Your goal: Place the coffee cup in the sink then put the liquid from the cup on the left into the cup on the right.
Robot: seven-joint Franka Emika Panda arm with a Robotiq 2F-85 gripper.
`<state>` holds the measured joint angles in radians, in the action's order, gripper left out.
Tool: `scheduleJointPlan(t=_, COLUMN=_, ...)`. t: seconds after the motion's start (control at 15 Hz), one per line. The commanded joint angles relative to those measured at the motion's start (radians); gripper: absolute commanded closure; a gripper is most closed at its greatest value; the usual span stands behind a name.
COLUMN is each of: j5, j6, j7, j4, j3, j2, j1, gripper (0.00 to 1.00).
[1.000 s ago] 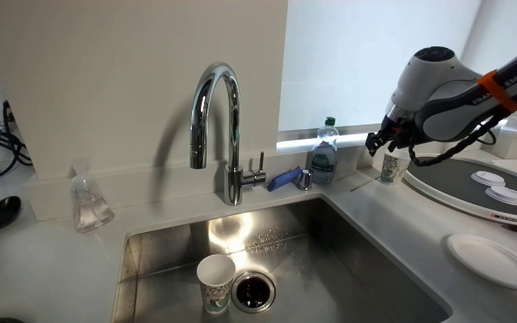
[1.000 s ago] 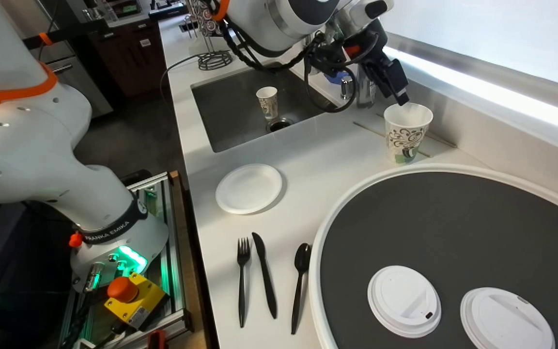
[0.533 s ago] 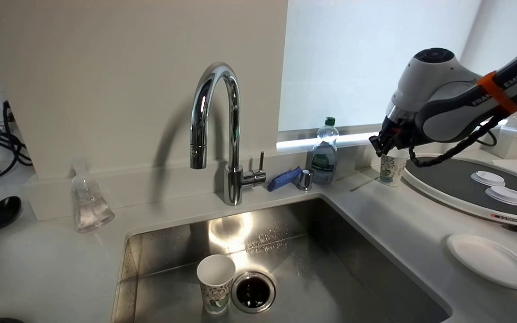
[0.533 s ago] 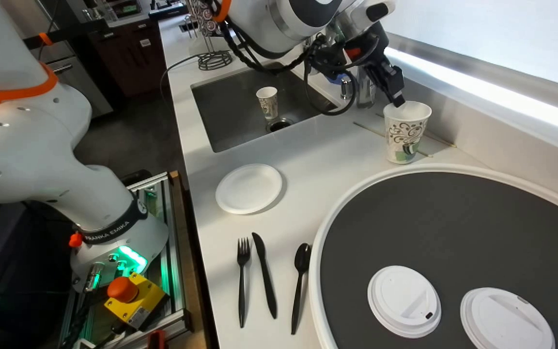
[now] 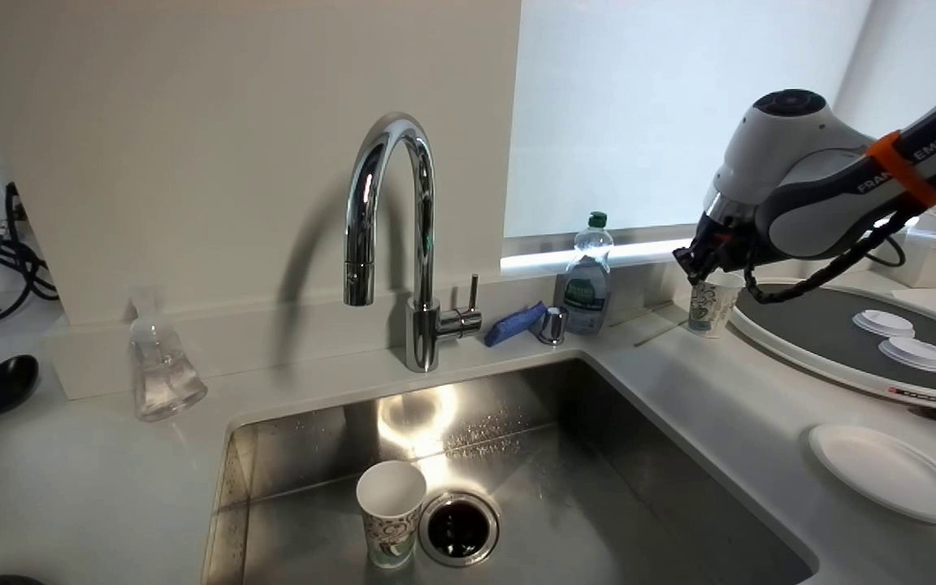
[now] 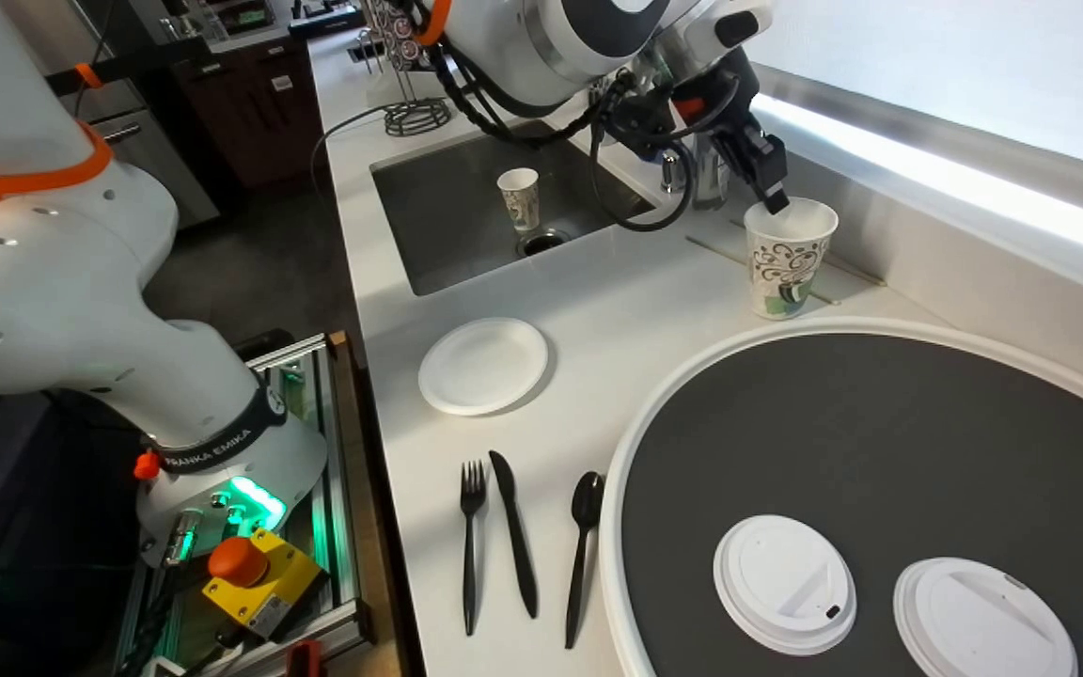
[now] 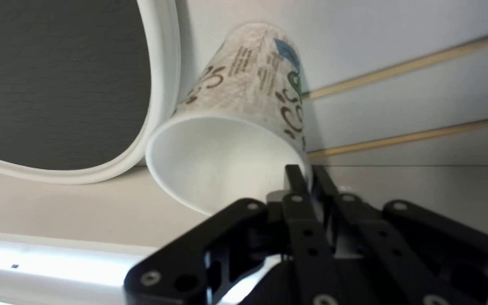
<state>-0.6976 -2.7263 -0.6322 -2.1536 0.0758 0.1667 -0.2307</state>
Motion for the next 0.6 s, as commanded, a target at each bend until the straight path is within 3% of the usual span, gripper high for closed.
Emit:
scheduleJointPlan(t=0.0, j5=-0.012, j6=0.013, j7=-0.027, j4=-0.017, j3=-0.006, j2=-0.006, j1=0.004, gripper=1.0)
scheduleJointPlan(t=0.27, j5=-0.011, j6=0.004, j7=-0.04, j4=-0.049, j3=0.001, j2=-0.049, j1=0.011, gripper=0.99)
scheduleJointPlan(t=0.53, j5=0.025, j6=0.017, j7=0.011, j4=-0.145, j3=0.063, j2=-0.175, j1=0.043, gripper=0.99)
